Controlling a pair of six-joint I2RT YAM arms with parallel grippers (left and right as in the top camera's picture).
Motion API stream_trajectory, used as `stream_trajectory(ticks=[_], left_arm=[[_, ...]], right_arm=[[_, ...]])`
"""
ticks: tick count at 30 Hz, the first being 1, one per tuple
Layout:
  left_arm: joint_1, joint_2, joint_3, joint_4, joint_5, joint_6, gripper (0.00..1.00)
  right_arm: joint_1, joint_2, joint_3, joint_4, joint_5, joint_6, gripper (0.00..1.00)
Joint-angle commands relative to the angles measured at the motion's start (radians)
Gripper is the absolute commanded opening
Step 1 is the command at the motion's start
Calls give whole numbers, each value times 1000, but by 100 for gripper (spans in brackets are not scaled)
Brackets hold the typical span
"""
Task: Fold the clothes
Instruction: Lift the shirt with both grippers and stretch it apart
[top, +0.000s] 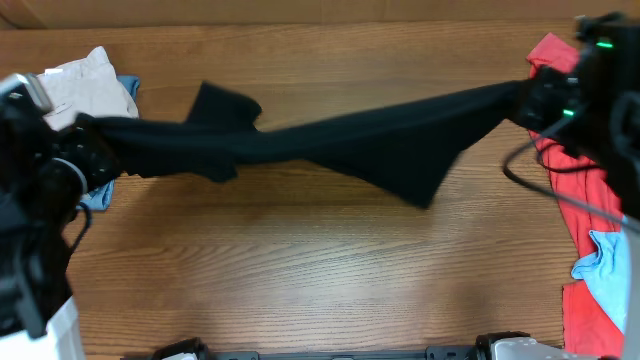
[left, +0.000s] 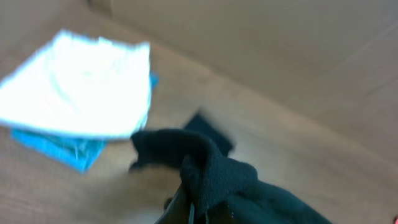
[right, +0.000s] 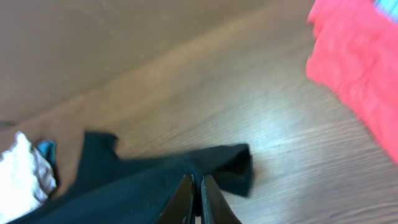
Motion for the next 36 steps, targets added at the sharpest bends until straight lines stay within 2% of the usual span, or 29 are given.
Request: stream_trajectory(ticks=[1, 6, 11, 15, 20, 25, 29, 33, 36], left_arm=[[4, -10, 179, -28, 12, 26, 4], [4, -10, 306, -70, 11, 26, 4], [4, -1, 329, -67, 12, 8, 4], [4, 84, 327, -68, 21, 7, 4], [2, 261, 327, -3, 102, 7, 4], [-10, 478, 328, 212, 212, 11, 4], [-16, 621, 328, 489, 426, -24, 4], [-11, 665, 344, 779, 544, -169, 4], [-3, 655, 418, 849, 546, -185, 4]], right_arm=[[-5, -33, 186, -58, 101, -23, 4], [-5, -37, 324, -95, 180, -24, 4], [-5, -32, 351, -82, 217, -24, 4], [-5, 51, 350, -88, 217, -24, 4], [-5, 225, 350, -89, 216, -24, 4], [-32, 436, 350, -18, 212, -23, 4], [-83, 557, 350, 138, 209, -23, 4], [-134, 549, 361, 266, 171, -16, 4], [-169, 517, 417, 307, 166, -18, 4]])
